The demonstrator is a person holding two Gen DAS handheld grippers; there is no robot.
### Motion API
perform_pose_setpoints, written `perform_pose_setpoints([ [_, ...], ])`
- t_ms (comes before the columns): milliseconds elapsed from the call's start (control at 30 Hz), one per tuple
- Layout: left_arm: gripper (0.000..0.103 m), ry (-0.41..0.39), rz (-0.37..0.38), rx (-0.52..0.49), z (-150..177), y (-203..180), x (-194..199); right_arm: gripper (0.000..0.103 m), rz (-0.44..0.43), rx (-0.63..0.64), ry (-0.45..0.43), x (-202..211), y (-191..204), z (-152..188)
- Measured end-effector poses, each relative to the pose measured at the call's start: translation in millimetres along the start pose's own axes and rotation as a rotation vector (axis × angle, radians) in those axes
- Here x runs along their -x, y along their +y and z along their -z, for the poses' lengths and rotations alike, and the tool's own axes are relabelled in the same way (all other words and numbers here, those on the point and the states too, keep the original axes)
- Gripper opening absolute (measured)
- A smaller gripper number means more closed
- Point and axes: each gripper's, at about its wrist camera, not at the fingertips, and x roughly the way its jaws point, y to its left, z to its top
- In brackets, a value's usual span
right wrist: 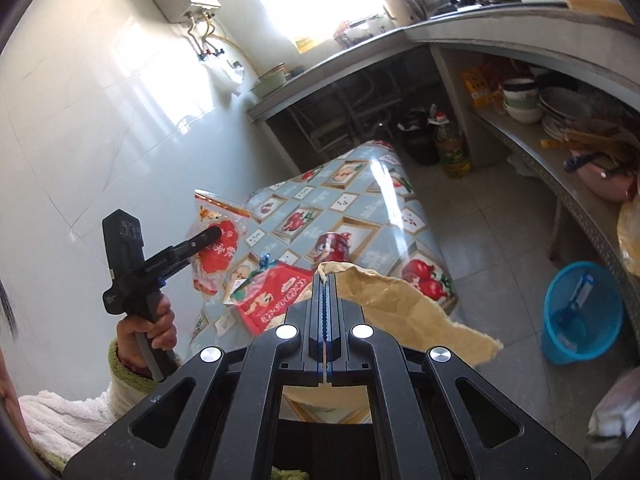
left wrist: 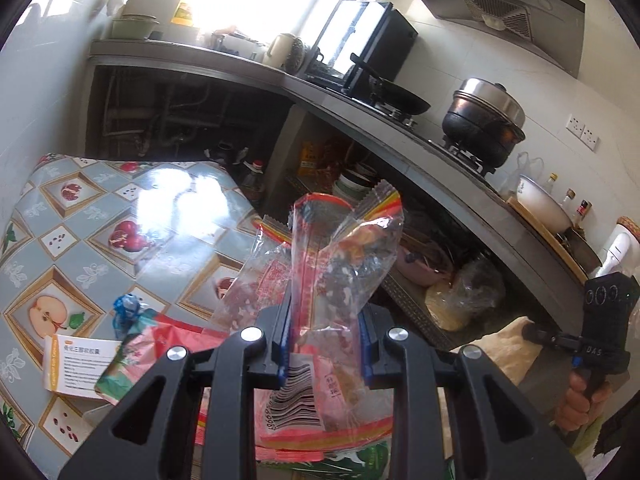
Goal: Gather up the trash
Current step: 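Carry the zip bag and tan paper to the blue wastebasket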
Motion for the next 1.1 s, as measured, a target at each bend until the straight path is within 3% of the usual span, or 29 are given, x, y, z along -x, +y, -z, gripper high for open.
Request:
perform_pose_setpoints([
  [400,0.024,0.169,0.181,-0.098,7.8,-102.5,-78.0,0.000,0.148,-0.220,-0.153,62.9,-76.3,32.6],
  [700,0.024,0.371,0.280,-0.129,13.2,-181.4,-165.1,0.000,0.267,-0.360,-0.233,88.0,-148.7,55.3],
  [900,0.024,0.568,0.293,-0.058,26.1,-216.0,-256.6,0.000,0.356,-0.452,-0.252,82.0,-201.7,61.5],
  [1100,0.025,0.678,0.261,-0.011,48.7,-232.3,-337.9,0.000,0.477,-0.475,-0.240,60.3,-250.0,58.2],
])
